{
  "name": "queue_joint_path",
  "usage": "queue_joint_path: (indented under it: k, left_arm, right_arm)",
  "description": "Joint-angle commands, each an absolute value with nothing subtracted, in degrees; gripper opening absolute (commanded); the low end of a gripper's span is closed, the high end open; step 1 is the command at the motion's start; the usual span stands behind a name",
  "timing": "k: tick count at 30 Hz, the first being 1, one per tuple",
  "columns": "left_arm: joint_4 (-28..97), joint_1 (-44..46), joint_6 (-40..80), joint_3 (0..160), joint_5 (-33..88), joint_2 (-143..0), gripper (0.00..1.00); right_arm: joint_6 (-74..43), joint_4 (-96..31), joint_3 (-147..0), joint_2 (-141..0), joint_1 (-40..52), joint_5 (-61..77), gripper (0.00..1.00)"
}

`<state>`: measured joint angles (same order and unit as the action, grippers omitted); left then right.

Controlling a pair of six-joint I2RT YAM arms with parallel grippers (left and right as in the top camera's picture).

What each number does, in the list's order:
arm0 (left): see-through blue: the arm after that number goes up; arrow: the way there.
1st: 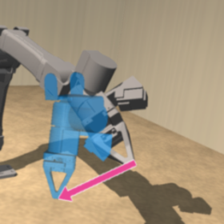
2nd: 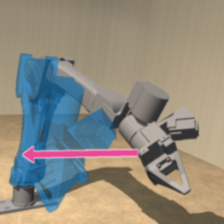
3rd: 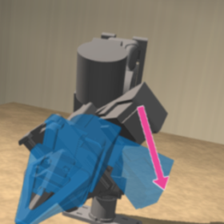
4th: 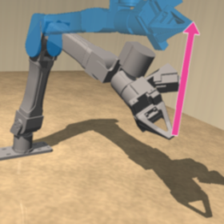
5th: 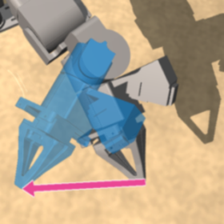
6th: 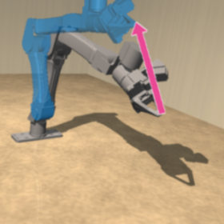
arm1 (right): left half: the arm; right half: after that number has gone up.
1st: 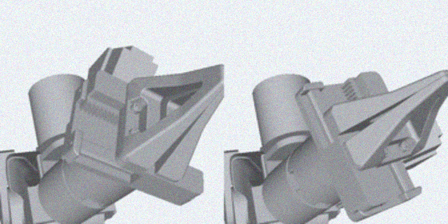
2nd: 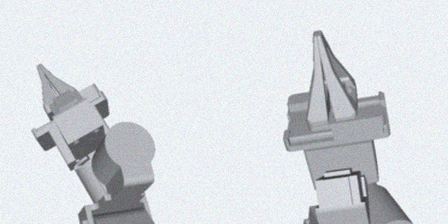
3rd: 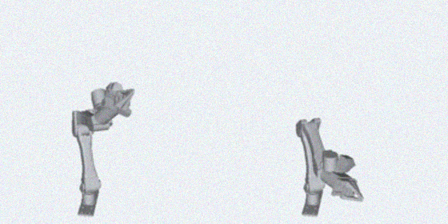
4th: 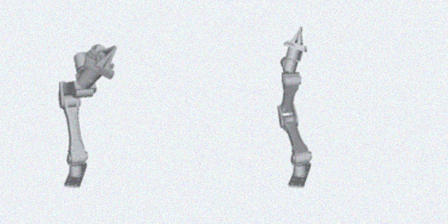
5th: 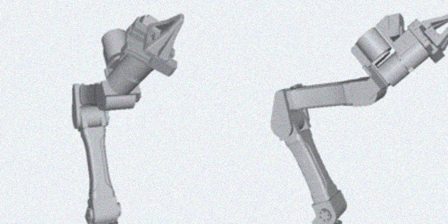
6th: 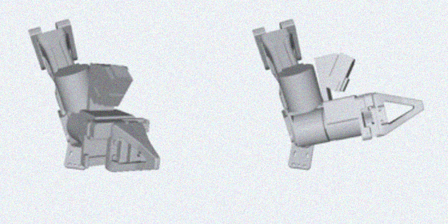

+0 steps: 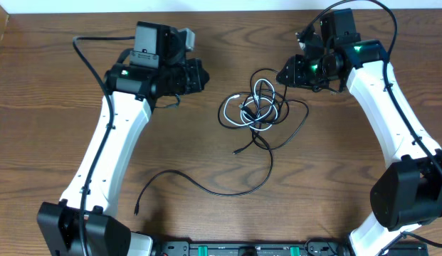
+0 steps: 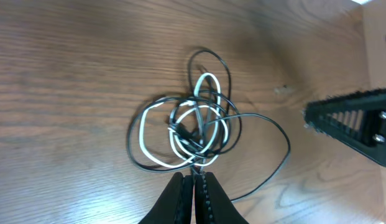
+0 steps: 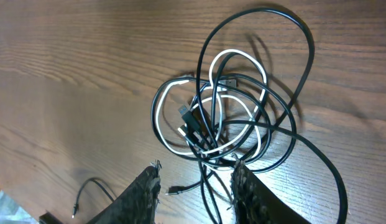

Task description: Untangle cables

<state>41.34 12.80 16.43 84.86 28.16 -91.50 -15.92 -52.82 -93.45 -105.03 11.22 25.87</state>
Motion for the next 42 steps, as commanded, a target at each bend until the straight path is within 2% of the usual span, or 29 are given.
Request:
queue_joint_path:
  k: [1, 5, 7, 11, 17, 22, 30, 42]
  left_arm:
    - [39.6, 15.7, 15.3, 85.6, 29.0, -93.5, 0.09]
    - [34.7, 19.6, 15.3, 85.6, 28.9, -98.7, 0.15]
    - [32.3, 21.2, 15.3, 85.6, 28.9, -101.6, 0.22]
    - [26.6, 24.4, 15.3, 85.6, 28.9, -108.6, 0.29]
    - [16.1, 27.2, 16.1, 85.6, 27.1, -117.8, 0.31]
    - [16.3, 27.6, 18.5, 85.6, 20.3, -119.9, 0.31]
    - [16.6, 29.6, 17.6, 85.6, 20.2, -120.1, 0.59]
    - [18.1, 30.7, 17.4, 84.4, 13.8, -120.5, 0.60]
  right_arm:
    - [-17.8, -53.1, -94.9, -103.4, 11.2, 21.8, 0.37]
    - [-19.1, -53.4, -94.9, -103.4, 8.9, 18.6, 0.41]
    - [-19.3, -53.6, -94.9, -103.4, 6.7, 18.5, 0.42]
    - [-19.1, -54.4, -94.9, -103.4, 3.4, 18.5, 0.44]
    - [-16.2, -55.1, -94.9, -103.4, 2.6, 18.3, 0.51]
    - [-15.6, -55.1, -94.7, -103.4, 2.9, 18.3, 0.53]
    - [-14.5, -55.1, -94.5, -103.4, 3.2, 17.9, 0.59]
    - [-14.1, -55.0, -94.0, -103.4, 3.4, 17.9, 0.60]
